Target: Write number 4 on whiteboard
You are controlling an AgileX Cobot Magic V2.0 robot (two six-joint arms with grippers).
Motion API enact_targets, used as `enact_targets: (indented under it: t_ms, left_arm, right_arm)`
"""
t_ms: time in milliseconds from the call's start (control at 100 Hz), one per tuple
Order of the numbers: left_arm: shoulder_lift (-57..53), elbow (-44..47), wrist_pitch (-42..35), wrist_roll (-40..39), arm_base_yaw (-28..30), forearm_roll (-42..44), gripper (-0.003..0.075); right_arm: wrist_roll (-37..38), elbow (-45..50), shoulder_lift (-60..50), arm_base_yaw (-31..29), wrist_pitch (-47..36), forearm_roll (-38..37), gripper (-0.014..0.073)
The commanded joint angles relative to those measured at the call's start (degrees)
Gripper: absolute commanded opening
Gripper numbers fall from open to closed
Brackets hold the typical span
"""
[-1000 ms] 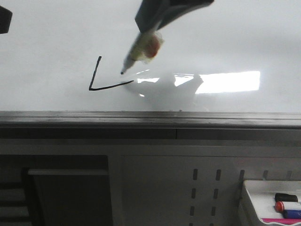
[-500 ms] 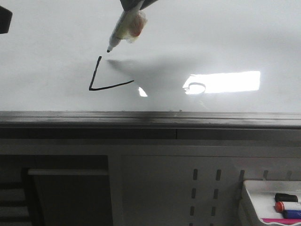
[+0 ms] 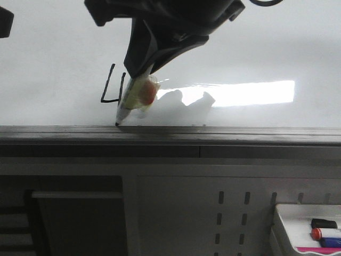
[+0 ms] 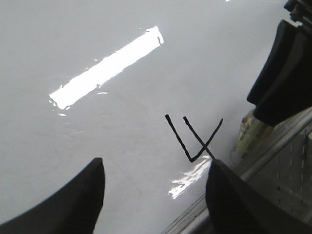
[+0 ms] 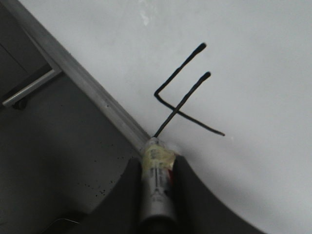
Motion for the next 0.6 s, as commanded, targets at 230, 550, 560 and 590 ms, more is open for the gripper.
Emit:
enact_targets:
  t_ms: [230,550,560,590]
  left_arm:
    - [0.3,-1.6,-4.3,-0.5,-2.9,0.5,0.0407]
    - [9.6,-1.6,-7.3,-0.5,-12.0,6.4,0.0407]
    - [9.8,-1.6,-7.5,-0.5,-12.0,6.4,0.0407]
    - [10.7,-1.6,-7.9,-0.5,-12.0,6.4,0.0407]
  right_arm:
    - [-0.5,-1.7,-5.2,2.1,-2.5,-0.3,-0.0064]
    - [-0.5,-6.6,-6.6,7.9,5.4,-0.2,-0.0064]
    - [-0.5,-6.8,-6.6,8.1,5.6,-0.2,-0.0064]
    - [-0.5,-7.1,-6.6,8.9,6.1,-0.1,-0.0064]
